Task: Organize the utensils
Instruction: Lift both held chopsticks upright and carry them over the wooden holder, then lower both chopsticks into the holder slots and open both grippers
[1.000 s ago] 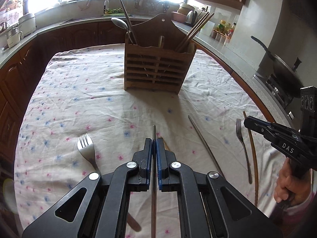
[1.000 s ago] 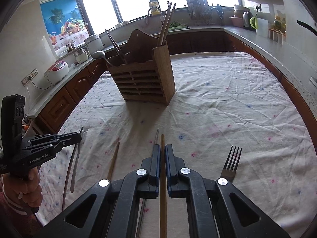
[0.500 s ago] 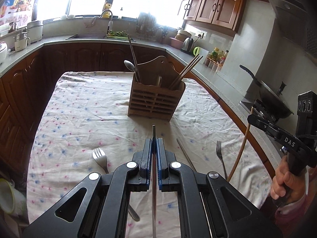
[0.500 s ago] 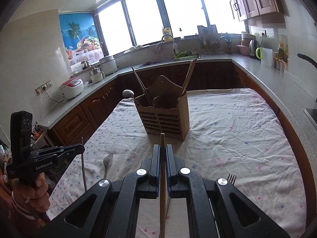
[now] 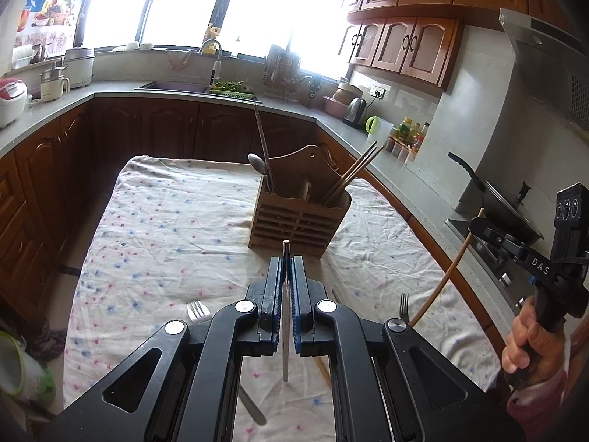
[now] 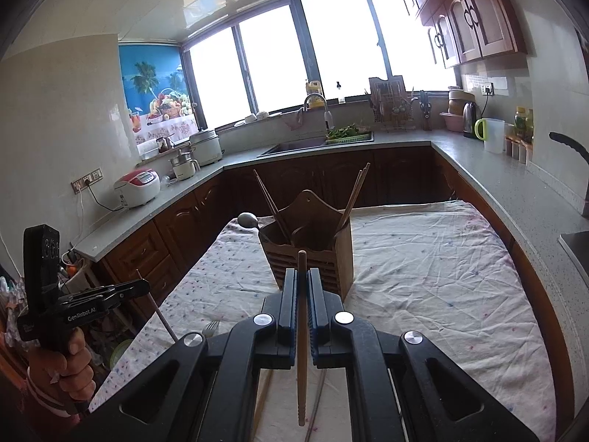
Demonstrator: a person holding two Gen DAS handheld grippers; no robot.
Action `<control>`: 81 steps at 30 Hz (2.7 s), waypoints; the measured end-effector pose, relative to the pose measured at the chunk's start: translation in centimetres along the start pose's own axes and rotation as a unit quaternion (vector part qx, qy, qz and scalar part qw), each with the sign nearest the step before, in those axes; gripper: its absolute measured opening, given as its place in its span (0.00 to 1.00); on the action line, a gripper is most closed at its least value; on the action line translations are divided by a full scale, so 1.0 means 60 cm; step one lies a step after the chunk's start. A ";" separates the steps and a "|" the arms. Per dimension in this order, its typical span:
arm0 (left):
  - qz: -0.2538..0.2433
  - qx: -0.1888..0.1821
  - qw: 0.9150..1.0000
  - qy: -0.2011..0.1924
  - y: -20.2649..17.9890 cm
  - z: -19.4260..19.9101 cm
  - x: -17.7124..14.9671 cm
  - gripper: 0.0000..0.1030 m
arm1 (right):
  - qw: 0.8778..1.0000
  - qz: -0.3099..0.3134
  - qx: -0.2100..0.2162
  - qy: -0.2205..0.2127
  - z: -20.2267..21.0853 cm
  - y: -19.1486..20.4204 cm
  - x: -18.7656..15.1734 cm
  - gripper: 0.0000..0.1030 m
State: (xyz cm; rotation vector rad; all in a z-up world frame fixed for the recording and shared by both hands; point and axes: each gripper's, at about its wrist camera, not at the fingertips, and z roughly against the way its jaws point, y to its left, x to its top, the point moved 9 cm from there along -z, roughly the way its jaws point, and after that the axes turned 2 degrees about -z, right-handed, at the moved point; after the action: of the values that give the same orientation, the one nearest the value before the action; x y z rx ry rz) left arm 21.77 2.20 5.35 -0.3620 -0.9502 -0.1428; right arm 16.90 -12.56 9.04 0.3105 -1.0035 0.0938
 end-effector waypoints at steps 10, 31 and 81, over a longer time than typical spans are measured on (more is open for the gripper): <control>0.000 0.002 1.000 -0.012 0.001 -0.002 0.027 0.03 | 1.000 -0.010 0.005 -0.006 -0.014 -0.004 0.011 0.05; -0.010 -0.006 0.997 -0.070 -0.011 -0.017 0.159 0.03 | 0.997 -0.028 0.015 -0.064 -0.059 -0.016 0.115 0.05; 0.045 0.024 0.997 -0.056 0.063 -0.290 0.206 0.05 | 0.993 -0.090 -0.034 -0.075 -0.272 -0.116 0.134 0.05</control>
State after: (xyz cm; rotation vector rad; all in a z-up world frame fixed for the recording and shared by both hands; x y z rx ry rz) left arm 43.32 -0.13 5.33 -0.3714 -1.0449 -0.0168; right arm 36.05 -14.83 6.20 0.3479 -1.1205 -0.1295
